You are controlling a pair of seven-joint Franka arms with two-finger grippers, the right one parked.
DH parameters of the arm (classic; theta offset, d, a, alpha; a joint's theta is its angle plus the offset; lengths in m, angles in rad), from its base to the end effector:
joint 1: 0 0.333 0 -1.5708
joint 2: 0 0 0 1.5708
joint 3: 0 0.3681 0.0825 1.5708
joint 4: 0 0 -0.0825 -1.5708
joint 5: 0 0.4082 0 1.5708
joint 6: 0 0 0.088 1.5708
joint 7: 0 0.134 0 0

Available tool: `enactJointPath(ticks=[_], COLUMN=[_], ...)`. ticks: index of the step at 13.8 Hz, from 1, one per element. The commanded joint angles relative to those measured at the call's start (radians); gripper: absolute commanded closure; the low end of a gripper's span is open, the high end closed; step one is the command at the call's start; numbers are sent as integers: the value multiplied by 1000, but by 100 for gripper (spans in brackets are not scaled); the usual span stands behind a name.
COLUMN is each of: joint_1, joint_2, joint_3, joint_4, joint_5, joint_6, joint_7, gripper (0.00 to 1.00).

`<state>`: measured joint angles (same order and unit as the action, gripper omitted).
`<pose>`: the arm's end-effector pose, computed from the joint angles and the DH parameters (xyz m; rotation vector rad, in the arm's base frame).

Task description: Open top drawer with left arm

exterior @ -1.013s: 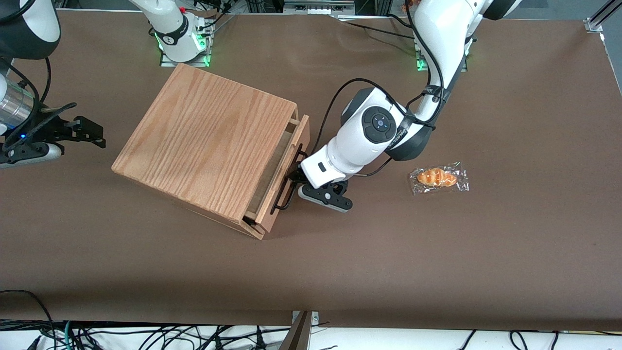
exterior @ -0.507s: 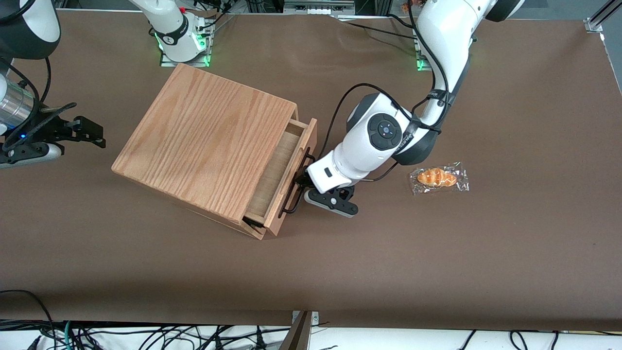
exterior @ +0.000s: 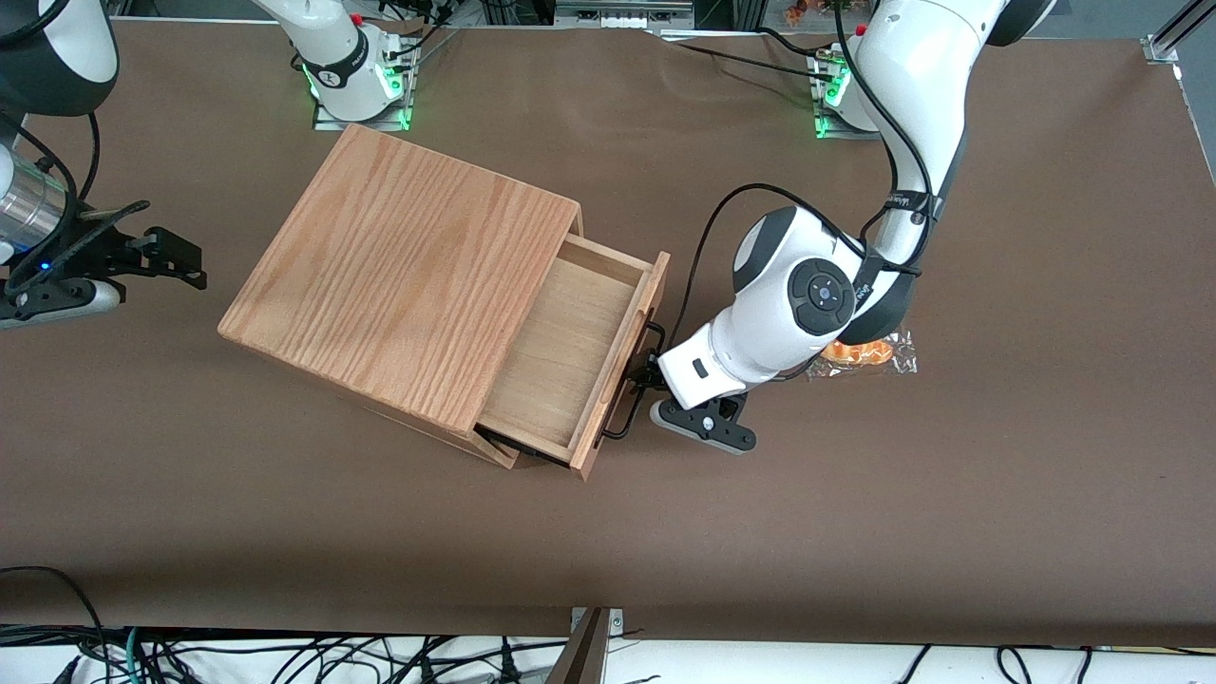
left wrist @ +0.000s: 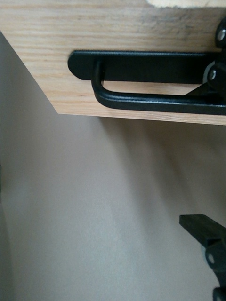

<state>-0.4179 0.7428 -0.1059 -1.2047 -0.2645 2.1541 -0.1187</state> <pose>0.7267 -0.4094 0.3673 2.7635 -0.3420 0.1432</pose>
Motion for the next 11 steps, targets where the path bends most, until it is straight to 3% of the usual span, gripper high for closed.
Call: enactJointPath(ticks=[1,11], joint_1=[27,47], joint_2=[10,4], joint_3=[20,18], joint_4=[-12,-10], joint_5=[42,44], joint_6=[23,1], joint_7=[8,10], gripper=[0,0])
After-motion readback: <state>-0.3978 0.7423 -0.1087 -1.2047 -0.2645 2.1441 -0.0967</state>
